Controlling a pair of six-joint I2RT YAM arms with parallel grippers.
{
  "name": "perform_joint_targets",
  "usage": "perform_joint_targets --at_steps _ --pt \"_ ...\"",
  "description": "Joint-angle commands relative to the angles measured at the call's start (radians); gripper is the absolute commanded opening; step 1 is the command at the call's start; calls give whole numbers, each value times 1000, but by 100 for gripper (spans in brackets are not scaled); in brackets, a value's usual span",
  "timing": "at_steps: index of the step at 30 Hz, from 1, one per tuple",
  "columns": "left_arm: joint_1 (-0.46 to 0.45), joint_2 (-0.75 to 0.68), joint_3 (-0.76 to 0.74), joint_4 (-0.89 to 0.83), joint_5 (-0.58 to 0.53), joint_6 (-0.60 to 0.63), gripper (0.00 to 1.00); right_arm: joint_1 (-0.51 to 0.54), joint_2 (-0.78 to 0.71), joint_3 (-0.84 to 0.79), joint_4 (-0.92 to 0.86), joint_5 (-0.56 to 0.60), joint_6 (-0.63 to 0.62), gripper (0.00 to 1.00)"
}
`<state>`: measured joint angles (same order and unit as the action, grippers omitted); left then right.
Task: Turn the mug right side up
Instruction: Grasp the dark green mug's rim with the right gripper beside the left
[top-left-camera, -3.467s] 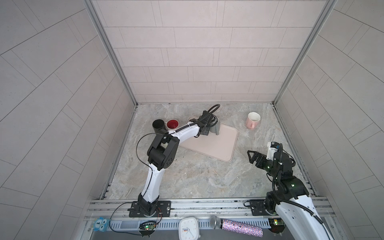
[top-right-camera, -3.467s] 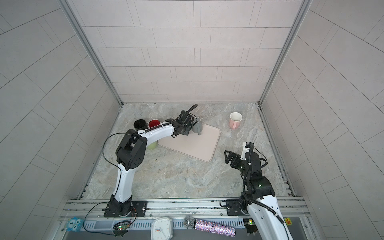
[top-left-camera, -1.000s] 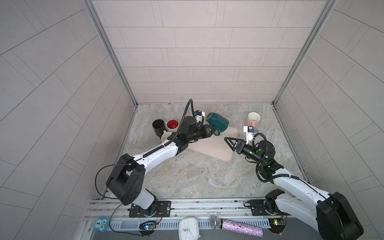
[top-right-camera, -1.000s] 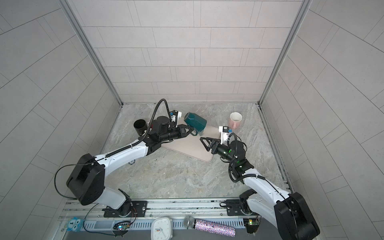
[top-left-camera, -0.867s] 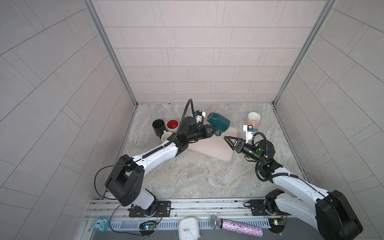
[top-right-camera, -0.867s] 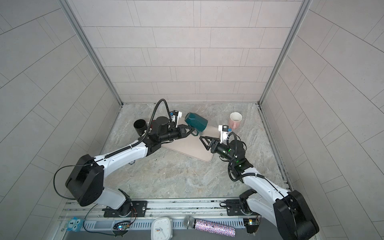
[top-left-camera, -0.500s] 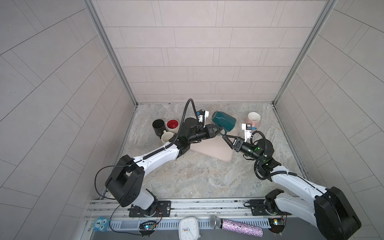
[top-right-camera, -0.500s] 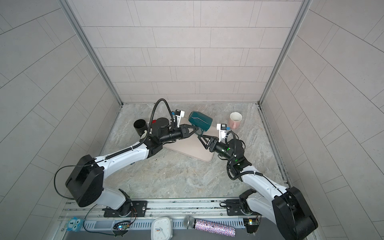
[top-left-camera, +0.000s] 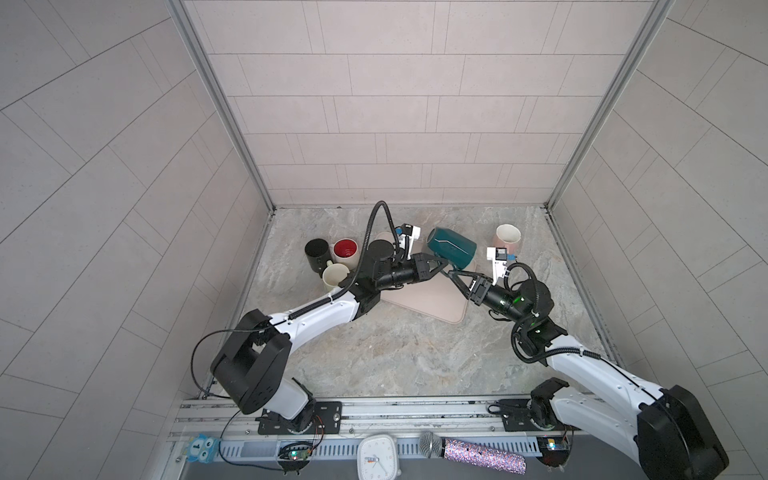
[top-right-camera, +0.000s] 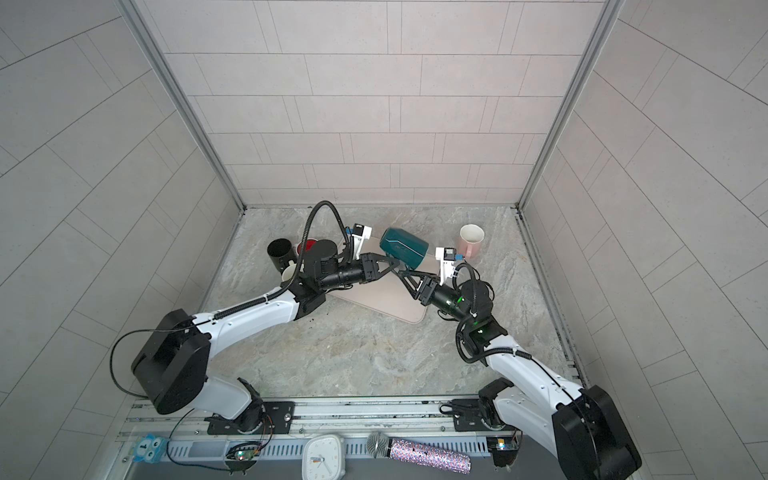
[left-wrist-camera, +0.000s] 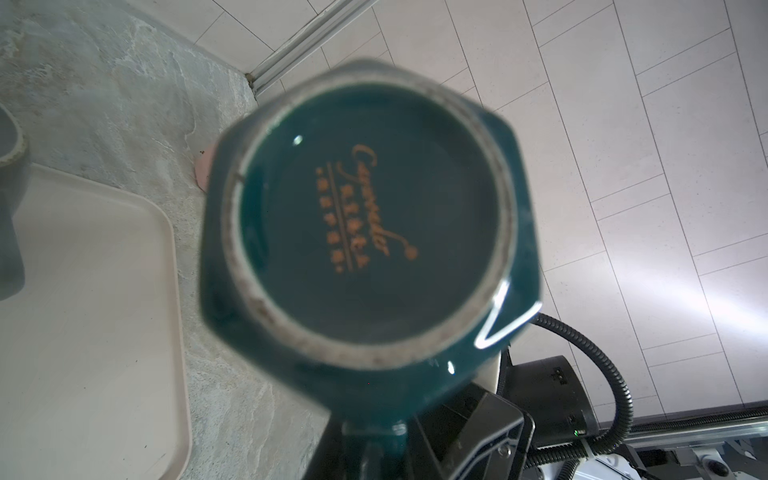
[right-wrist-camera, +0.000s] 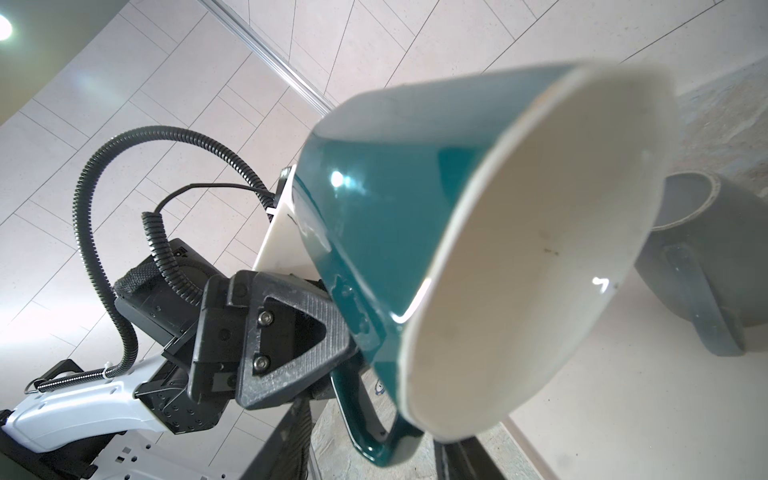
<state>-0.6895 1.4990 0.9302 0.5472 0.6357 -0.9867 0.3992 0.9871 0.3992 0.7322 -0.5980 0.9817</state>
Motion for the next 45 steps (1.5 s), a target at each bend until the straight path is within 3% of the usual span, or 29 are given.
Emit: perform_joint_targets --at_steps 1,14,45 --pt "-7 -54 8 98 42 31 0 3 -19 36 11 -5 -19 48" --pt "-12 -98 -5 71 70 29 0 3 17 52 70 -17 -15 42" --pt "-18 -36 -53 219 111 -45 0 3 63 86 143 -41 -9 47"
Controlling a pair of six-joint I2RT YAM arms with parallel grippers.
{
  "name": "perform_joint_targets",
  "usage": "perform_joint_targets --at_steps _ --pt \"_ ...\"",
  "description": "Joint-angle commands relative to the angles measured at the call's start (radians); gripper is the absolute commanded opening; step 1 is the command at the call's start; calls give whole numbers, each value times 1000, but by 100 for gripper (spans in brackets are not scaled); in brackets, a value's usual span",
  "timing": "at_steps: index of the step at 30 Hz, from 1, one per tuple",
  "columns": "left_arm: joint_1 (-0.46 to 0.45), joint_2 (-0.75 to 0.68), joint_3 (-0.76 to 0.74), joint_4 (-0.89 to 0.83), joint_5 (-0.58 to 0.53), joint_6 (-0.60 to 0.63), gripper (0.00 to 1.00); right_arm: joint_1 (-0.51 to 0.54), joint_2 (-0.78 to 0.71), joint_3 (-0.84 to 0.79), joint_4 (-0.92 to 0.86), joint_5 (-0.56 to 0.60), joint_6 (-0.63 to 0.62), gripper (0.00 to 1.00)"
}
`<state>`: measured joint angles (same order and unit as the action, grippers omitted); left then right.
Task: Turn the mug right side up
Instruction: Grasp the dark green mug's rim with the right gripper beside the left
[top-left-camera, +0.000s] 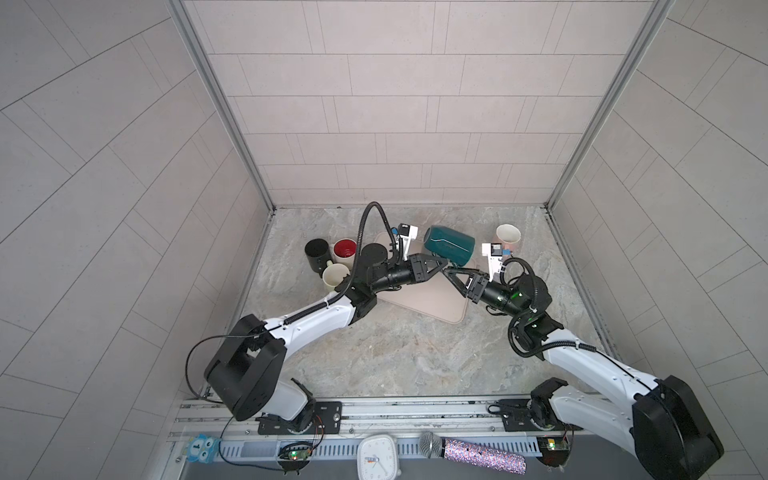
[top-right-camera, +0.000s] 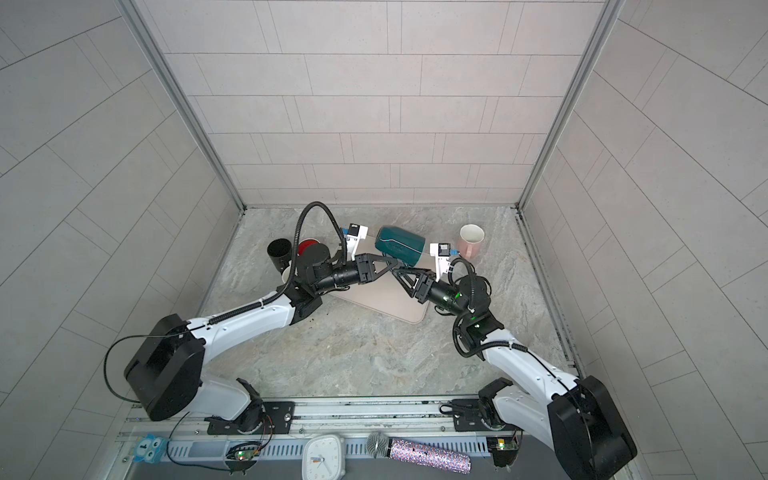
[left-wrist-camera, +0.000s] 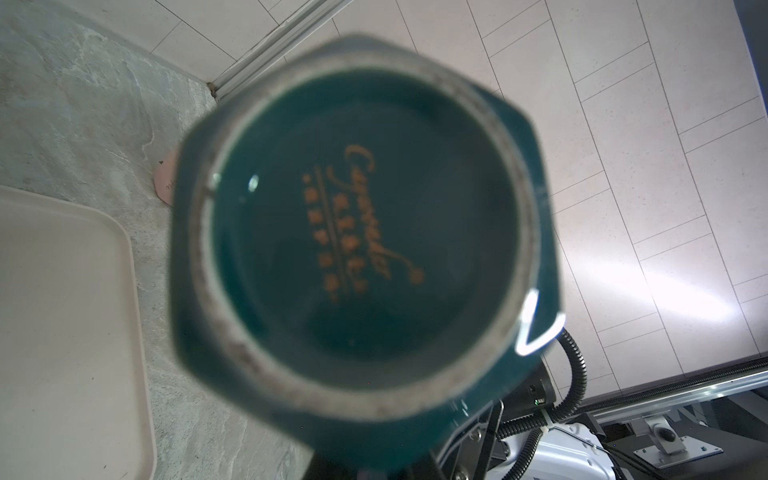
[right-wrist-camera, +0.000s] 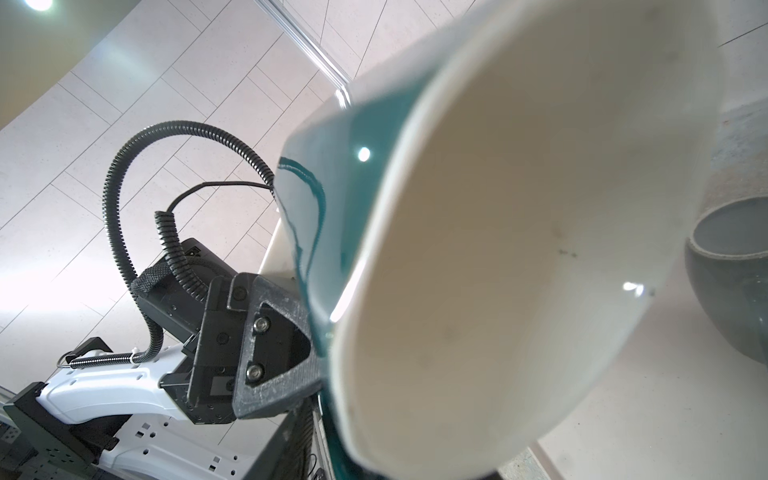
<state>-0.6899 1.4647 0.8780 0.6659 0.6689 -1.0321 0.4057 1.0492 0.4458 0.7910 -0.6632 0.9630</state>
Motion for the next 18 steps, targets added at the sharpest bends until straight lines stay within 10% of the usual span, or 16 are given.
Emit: perform_joint_targets --at_steps 1,18 --pt "-19 1 -1 108 80 -3 0 -4 0 37 89 25 12 46" --pt "-18 -12 1 66 104 28 0 -11 -27 45 88 14 26 34"
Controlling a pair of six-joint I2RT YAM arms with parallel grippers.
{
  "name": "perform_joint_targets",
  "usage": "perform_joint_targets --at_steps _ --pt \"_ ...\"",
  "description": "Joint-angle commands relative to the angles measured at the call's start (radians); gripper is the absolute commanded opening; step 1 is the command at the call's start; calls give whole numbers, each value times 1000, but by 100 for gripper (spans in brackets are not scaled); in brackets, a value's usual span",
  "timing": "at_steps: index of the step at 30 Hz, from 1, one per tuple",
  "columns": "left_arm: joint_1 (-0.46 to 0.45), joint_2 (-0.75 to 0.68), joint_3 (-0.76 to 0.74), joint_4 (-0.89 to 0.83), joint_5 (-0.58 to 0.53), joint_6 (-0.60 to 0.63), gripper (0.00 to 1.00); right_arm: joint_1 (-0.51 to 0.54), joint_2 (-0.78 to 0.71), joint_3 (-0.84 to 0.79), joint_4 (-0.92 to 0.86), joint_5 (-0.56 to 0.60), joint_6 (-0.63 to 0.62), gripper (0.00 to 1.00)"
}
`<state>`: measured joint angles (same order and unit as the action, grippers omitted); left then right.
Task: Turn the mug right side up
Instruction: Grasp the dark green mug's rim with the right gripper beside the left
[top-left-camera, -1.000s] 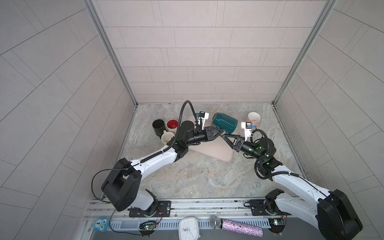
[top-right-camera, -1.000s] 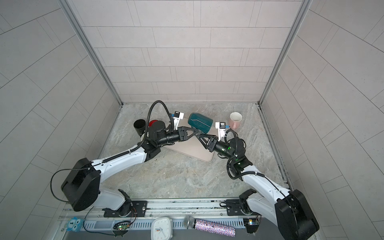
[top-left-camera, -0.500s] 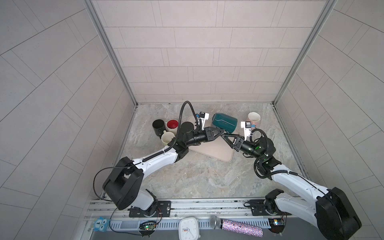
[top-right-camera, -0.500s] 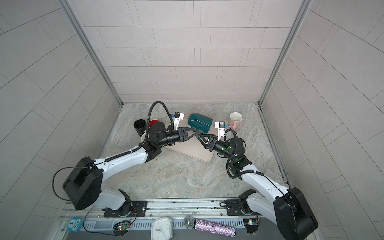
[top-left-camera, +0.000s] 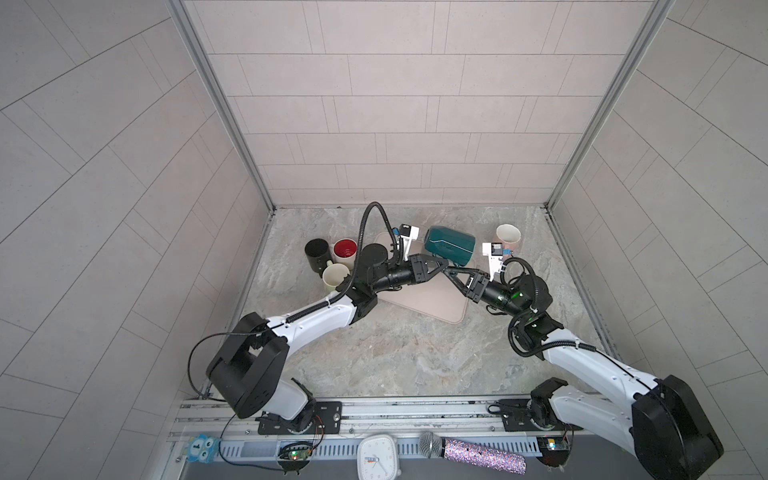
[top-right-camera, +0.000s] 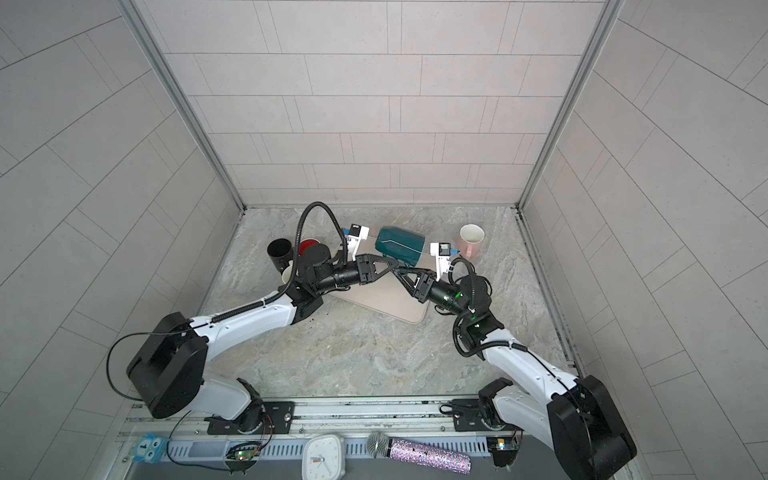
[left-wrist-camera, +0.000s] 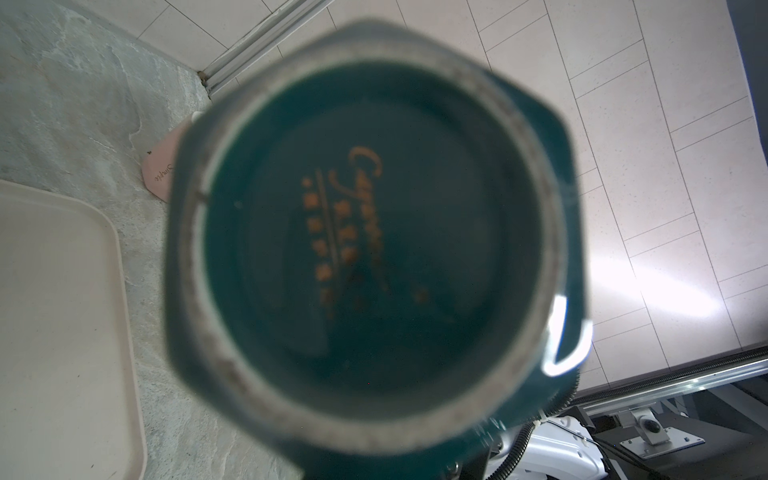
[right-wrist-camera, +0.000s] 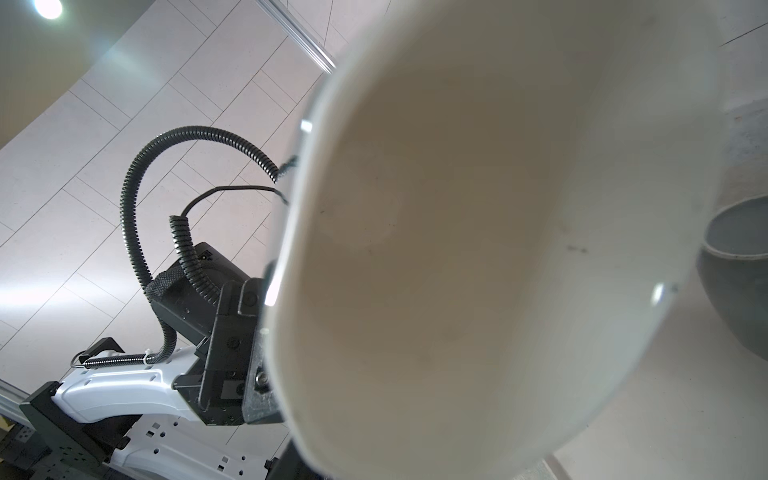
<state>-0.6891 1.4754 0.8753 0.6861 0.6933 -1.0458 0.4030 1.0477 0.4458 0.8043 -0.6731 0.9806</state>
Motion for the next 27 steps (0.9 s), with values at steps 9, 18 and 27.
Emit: perform_joint_targets --at_steps 9,18,27 --pt "-14 -68 11 -55 61 113 0 -10 -20 45 75 26 10 34" --pt "-14 -81 15 -114 67 150 0 -21 -26 28 95 32 22 34" --pt "-13 -55 28 -143 83 180 0 -24 -32 24 101 19 14 31"
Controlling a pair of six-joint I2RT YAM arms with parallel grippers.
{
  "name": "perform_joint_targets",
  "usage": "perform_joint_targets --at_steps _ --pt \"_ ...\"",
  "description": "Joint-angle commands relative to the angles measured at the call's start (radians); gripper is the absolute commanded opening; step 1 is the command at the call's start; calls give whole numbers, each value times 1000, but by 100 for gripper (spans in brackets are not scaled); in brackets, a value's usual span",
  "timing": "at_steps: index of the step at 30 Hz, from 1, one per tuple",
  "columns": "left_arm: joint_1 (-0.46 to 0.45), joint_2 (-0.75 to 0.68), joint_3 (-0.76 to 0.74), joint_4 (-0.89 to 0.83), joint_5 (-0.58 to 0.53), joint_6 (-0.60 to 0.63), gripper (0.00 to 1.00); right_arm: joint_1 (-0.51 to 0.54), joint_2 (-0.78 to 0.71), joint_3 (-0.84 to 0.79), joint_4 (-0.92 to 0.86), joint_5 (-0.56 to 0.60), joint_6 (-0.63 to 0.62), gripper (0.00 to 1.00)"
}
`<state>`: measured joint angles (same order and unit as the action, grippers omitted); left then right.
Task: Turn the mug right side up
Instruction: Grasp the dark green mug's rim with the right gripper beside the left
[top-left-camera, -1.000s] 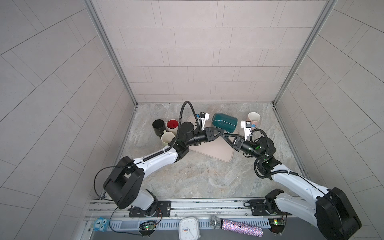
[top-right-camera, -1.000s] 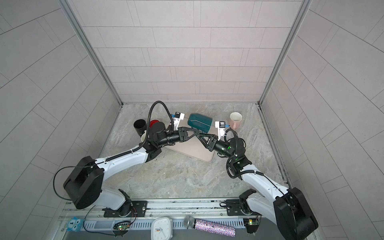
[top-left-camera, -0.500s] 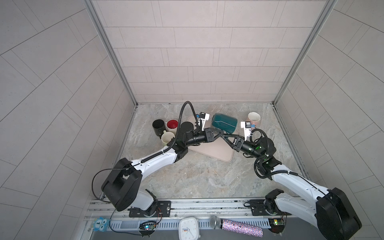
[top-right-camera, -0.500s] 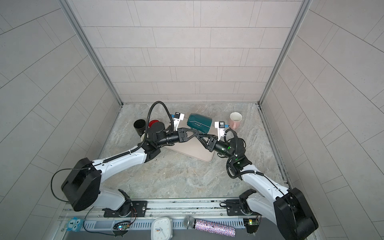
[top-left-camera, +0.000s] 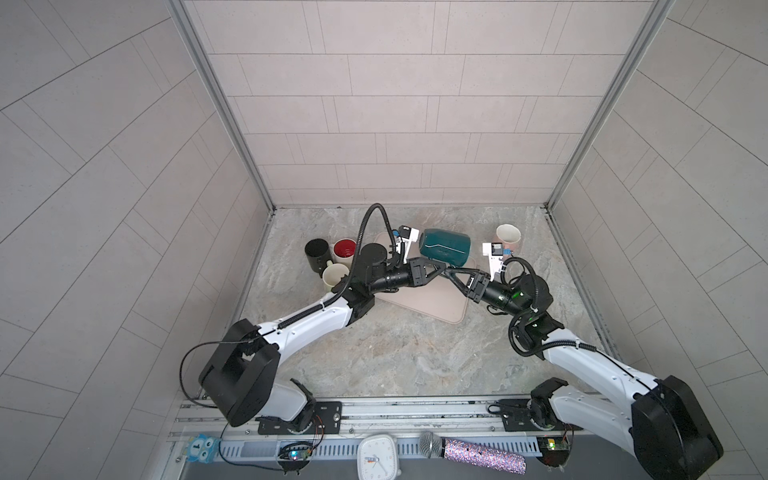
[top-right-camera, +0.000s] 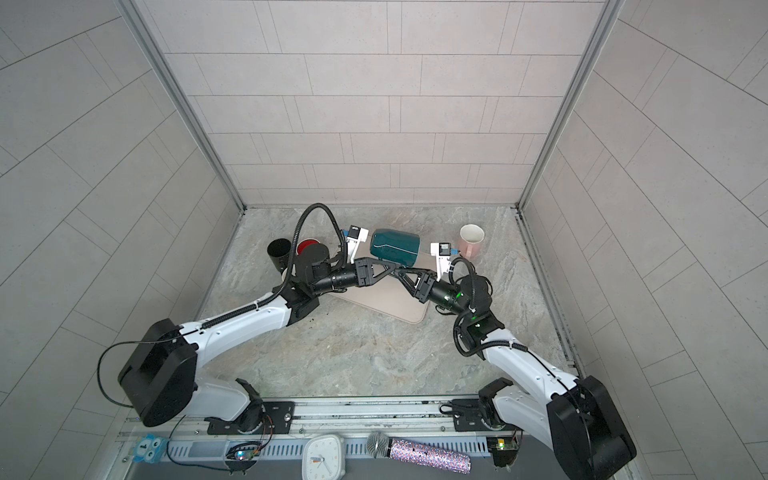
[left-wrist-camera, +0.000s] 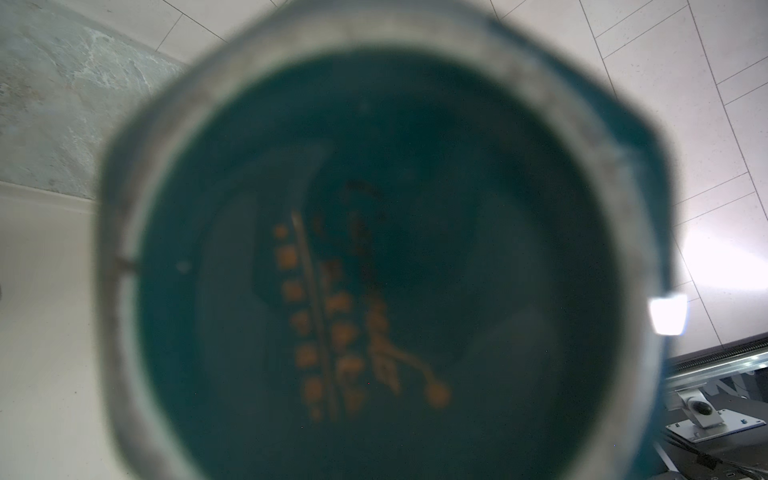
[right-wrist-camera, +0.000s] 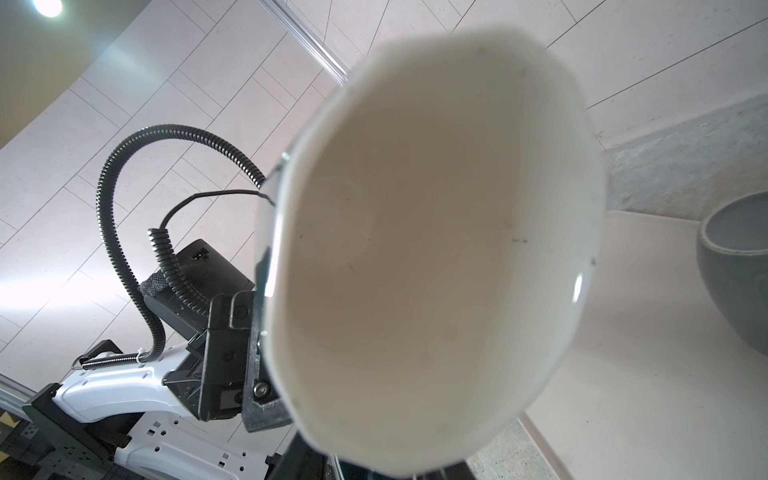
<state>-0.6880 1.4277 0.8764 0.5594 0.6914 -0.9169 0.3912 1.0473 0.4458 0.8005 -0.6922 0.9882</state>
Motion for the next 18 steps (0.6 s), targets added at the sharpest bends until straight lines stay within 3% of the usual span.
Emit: perform_joint_targets --at_steps 1,5,18 --pt "-14 -1 35 -23 92 55 0 -12 -30 25 109 35 6 31" --pt "-14 15 44 -22 102 55 0 -12 -29 22 121 33 10 29" --pt "-12 43 77 -76 105 100 0 -12 -5 23 131 19 18 7"
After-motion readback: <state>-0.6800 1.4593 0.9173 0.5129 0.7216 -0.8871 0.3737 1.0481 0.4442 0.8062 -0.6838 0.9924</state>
